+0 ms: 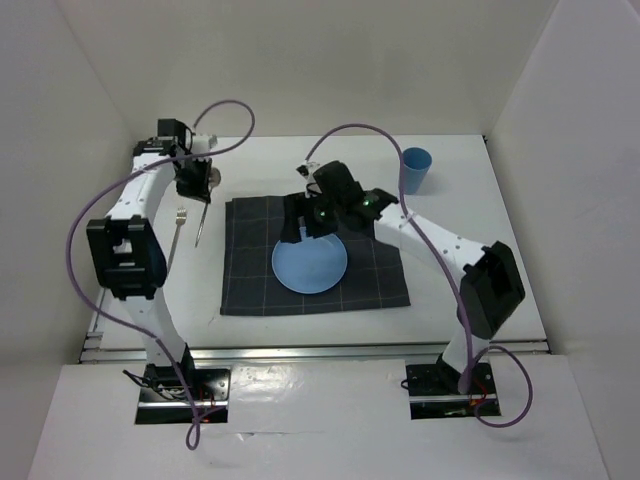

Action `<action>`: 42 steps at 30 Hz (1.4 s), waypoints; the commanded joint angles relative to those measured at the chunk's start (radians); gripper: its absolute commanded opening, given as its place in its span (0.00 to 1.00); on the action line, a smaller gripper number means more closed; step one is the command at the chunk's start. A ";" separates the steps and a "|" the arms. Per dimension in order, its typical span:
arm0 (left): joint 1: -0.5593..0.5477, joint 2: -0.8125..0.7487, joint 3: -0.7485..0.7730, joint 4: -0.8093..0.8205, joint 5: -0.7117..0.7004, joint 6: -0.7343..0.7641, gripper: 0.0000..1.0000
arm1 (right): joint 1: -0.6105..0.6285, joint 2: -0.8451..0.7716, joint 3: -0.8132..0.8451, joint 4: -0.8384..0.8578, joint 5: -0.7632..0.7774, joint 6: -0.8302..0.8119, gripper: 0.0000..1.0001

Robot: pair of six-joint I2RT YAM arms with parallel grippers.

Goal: Set the dinner table for one person

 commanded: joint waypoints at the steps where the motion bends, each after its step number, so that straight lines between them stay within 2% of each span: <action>1: 0.006 -0.258 0.042 0.100 0.090 -0.154 0.00 | 0.101 -0.121 -0.112 0.436 0.059 0.083 0.84; 3: 0.006 -0.317 0.010 0.122 0.099 -0.242 0.00 | 0.113 -0.121 -0.140 0.644 0.049 0.157 0.83; 6: -0.017 -0.437 -0.085 0.189 0.079 -0.354 0.00 | 0.149 -0.018 -0.067 0.731 0.005 0.199 0.82; 9: -0.040 -0.536 -0.174 0.235 0.079 -0.412 0.00 | 0.172 0.075 0.073 0.732 -0.039 0.187 0.79; 14: -0.084 -0.616 -0.223 0.243 0.015 -0.473 0.00 | 0.186 0.208 0.162 0.791 -0.059 0.187 0.77; 17: -0.094 -0.617 -0.202 0.205 -0.010 -0.493 0.00 | 0.186 0.312 0.306 0.692 -0.087 0.187 0.76; 20: -0.094 -0.629 -0.202 0.205 -0.010 -0.502 0.00 | 0.186 0.369 0.363 0.676 -0.122 0.207 0.73; 24: -0.094 -0.629 -0.202 0.205 0.003 -0.513 0.00 | 0.186 0.394 0.363 0.676 -0.124 0.241 0.59; 26: -0.094 -0.638 -0.211 0.205 0.013 -0.513 0.00 | 0.186 0.394 0.363 0.676 -0.124 0.250 0.24; 28: -0.094 -0.638 -0.225 0.205 0.013 -0.504 0.00 | 0.186 0.403 0.400 0.658 -0.124 0.250 0.00; 32: -0.094 -0.638 -0.251 0.205 0.015 -0.433 0.00 | 0.186 0.403 0.411 0.649 -0.144 0.270 0.00; 37: -0.094 -0.647 -0.251 0.165 -0.046 -0.343 0.42 | 0.106 0.362 0.383 0.578 -0.205 0.363 0.00; 39: -0.094 -0.659 -0.233 0.165 -0.084 -0.318 0.56 | 0.062 0.308 0.310 0.578 -0.309 0.402 0.00; 40: -0.094 -0.676 -0.233 0.154 -0.085 -0.285 0.67 | 0.016 0.284 0.273 0.612 -0.354 0.429 0.00; 42: -0.077 -0.701 -0.204 0.145 -0.085 -0.260 0.74 | -0.027 0.232 0.187 0.591 -0.440 0.429 0.00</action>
